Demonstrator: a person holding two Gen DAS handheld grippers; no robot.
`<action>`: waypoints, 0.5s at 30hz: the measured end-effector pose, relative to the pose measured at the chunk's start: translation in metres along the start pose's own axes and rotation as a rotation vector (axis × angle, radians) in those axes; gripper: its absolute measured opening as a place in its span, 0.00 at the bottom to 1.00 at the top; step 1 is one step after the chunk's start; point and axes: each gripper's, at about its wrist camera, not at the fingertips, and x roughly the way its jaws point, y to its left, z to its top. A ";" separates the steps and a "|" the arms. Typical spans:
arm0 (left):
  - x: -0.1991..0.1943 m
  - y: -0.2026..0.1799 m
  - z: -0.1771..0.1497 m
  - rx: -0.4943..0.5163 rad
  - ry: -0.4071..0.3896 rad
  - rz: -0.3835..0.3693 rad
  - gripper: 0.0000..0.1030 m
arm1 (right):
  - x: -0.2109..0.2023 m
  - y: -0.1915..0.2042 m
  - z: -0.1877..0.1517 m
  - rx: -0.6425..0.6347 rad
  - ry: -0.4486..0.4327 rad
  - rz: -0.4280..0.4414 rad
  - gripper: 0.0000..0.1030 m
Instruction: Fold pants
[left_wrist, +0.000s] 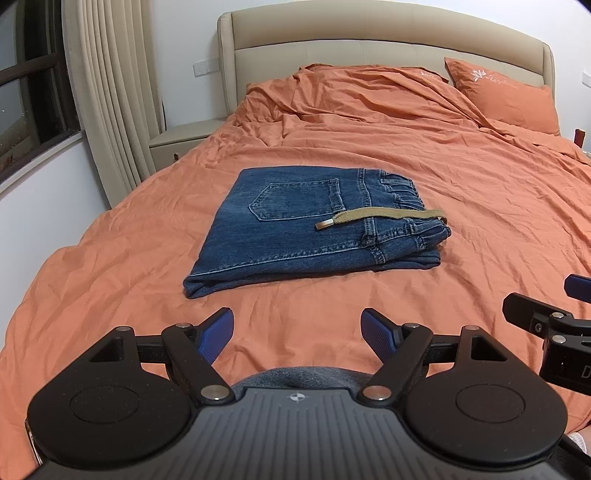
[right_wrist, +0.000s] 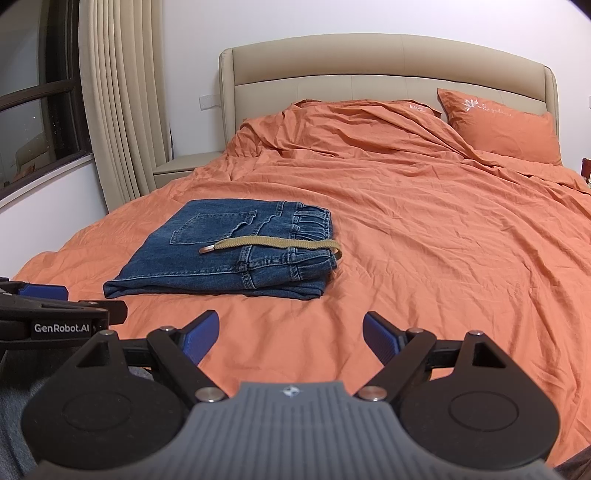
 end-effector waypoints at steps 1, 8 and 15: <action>-0.001 0.001 0.001 -0.001 0.000 -0.006 0.89 | 0.001 0.000 0.000 0.000 0.003 0.001 0.79; -0.001 0.006 0.002 -0.006 -0.004 -0.021 0.89 | 0.003 -0.002 -0.002 0.016 0.023 0.003 0.79; -0.001 0.005 0.003 0.004 -0.006 -0.013 0.89 | 0.004 -0.002 -0.002 0.022 0.027 0.009 0.79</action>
